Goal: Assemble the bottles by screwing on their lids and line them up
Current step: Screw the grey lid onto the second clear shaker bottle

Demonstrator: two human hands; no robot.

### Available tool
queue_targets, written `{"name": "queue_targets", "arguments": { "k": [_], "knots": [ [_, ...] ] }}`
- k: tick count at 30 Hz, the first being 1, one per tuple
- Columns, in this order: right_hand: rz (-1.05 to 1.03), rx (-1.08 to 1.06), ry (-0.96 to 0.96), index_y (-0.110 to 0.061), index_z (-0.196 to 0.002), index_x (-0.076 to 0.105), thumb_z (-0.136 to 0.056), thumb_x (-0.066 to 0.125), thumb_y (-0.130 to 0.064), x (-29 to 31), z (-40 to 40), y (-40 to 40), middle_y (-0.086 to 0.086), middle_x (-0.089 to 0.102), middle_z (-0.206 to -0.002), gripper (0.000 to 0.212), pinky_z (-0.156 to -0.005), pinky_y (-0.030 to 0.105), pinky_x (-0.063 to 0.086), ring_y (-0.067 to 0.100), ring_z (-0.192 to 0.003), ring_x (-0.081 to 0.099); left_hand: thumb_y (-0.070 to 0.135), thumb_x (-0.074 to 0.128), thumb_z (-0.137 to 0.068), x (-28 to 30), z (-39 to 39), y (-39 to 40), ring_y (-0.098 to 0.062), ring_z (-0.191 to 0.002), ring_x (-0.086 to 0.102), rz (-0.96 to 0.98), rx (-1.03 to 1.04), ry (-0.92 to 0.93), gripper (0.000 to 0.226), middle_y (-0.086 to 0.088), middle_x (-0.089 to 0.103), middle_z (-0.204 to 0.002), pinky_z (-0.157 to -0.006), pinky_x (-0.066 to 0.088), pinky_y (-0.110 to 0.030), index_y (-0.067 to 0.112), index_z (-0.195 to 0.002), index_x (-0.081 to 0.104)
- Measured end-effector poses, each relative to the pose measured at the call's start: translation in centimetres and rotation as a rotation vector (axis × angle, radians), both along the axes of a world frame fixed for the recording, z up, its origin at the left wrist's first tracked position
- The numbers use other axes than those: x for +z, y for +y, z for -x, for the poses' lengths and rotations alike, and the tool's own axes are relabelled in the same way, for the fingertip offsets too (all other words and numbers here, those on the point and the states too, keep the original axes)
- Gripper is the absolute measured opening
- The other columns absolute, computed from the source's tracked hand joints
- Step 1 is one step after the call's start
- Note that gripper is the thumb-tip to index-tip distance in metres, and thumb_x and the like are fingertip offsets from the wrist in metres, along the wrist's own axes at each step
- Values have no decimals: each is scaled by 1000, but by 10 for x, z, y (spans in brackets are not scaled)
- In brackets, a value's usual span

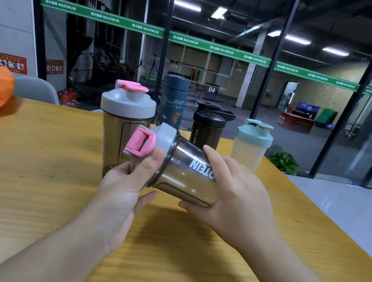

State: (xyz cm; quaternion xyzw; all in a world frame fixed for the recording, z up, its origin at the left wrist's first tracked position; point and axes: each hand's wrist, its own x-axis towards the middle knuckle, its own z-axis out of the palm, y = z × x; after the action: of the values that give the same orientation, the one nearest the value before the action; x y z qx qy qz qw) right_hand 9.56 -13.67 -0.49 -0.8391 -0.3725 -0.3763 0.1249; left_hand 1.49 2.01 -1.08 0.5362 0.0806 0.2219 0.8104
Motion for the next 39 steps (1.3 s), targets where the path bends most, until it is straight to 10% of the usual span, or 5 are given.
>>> {"name": "queue_targets", "arguments": {
  "k": [6, 14, 22, 30, 39],
  "knots": [
    [-11, -8, 139, -26, -137, 42, -55, 70, -69, 1, 2, -2, -9, 64, -109, 96, -65, 21, 38, 16, -94, 63, 49, 79, -56, -2, -3, 6, -14, -106, 64, -56, -15, -29, 46, 3, 74, -103, -98, 47, -43, 22, -91, 69],
    [-38, 150, 486, -53, -123, 34, -55, 69, -68, 13, 4, -11, -32, 56, -96, 78, -66, 9, 41, -10, -85, 52, 66, 87, -31, -5, -5, 14, -18, -96, 68, -169, -75, -137, 84, -4, 74, -100, -102, 43, -52, 19, -99, 71],
    [-116, 342, 741, -48, -119, 49, -58, 77, -56, 17, -6, -20, -21, 65, -99, 67, -76, 22, 49, -3, -93, 61, 54, 90, -43, -5, -4, 23, -27, -105, 66, -243, -231, -227, 93, -11, 69, -117, -99, 45, -51, 18, -124, 62],
    [-62, 108, 509, -47, -132, 33, -57, 72, -66, 3, 2, -7, -29, 54, -107, 87, -71, 13, 43, -4, -90, 54, 41, 77, -50, -12, -11, 18, -21, -111, 63, -73, -167, -115, 71, -4, 71, -114, -98, 47, -50, 22, -117, 65],
    [-37, 26, -6, -13, -130, 45, -54, 71, -64, -10, -7, 4, 2, 66, -100, 96, -63, 31, 51, 25, -81, 66, 58, 90, -14, -16, -14, 7, -14, -99, 68, 122, -55, -56, 88, 3, 76, -100, -86, 50, -40, 26, -94, 71]
  ]
}}
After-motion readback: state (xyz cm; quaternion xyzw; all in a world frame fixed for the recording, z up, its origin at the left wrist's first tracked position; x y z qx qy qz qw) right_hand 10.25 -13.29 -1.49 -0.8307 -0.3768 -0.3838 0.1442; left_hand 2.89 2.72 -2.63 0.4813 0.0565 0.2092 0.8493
